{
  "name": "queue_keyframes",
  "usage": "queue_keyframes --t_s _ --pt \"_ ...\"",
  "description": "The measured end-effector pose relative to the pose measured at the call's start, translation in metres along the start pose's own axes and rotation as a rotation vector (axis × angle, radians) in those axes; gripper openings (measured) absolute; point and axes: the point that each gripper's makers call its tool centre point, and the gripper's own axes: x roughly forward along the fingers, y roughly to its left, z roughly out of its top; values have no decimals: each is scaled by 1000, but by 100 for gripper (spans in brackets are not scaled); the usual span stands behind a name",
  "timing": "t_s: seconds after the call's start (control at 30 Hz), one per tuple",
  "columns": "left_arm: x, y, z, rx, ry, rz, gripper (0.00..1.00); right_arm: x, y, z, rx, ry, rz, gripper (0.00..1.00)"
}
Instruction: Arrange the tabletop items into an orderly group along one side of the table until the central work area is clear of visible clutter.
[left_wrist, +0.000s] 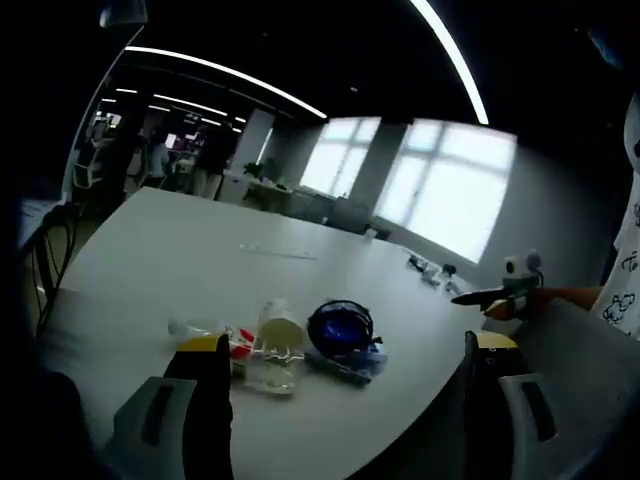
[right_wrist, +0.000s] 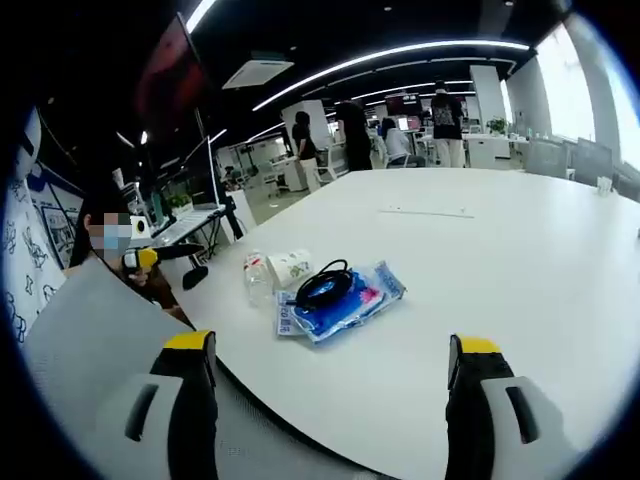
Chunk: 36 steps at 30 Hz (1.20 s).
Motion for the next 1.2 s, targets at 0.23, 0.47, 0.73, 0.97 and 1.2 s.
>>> queue_keyframes --t_s 0.23,0.47,0.73,0.97,1.2 --pt "1 1 1 9 0 2 95 0 0 1 -10 2 1 95" --pt "1 3 -1 10 6 8 96 0 -1 0 -18 9 -3 95" --pt "0 5 -4 -1 14 17 96 1 -2 0 -32 18 0 96" --pt "-1 8 -7 -6 27 23 97 3 -1 0 -49 26 7 97" --pt "-3 11 -12 -4 43 37 97 6 0 -1 -87 51 16 98"
